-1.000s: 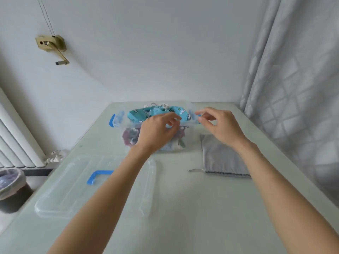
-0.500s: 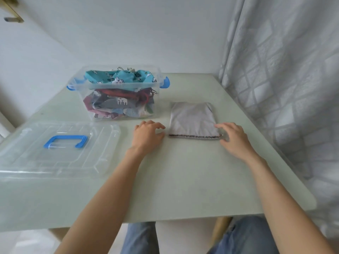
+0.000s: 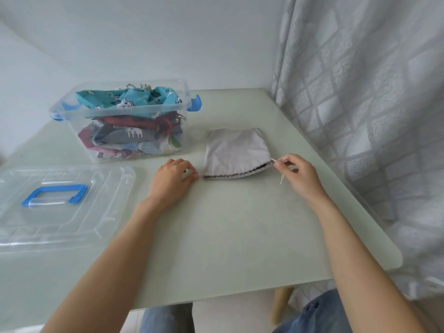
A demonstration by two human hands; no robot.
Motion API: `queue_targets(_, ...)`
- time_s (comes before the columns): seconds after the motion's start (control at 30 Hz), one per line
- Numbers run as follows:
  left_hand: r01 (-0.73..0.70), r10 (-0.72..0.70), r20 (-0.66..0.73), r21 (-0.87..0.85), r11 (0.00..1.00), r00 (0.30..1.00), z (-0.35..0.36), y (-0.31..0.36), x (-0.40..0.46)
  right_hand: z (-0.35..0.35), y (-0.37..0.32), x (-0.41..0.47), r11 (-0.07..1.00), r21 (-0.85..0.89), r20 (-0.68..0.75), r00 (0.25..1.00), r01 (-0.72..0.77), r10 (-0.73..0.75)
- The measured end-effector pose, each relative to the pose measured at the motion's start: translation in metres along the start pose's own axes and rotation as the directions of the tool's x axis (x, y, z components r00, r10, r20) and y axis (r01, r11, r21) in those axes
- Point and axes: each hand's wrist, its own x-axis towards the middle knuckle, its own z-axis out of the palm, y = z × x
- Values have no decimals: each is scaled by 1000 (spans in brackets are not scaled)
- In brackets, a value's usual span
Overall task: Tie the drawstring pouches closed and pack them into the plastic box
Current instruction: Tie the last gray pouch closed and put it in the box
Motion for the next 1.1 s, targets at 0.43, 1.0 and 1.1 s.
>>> queue_targets(0.43, -13, 15, 22, -86, 996, 1000, 1, 6, 3, 13, -9, 4, 978, 175, -57, 990, -115, 127)
queue_targets(1.0, 134, -250, -184, -482, 866, 951, -19, -9, 9, 37, -24, 41, 60, 972, 179, 878, -228, 445)
queue_targets(1.1, 87, -314, -16, -946, 311, 949, -21, 12, 10, 36, -24, 41, 21, 975, 196, 901, -221, 386)
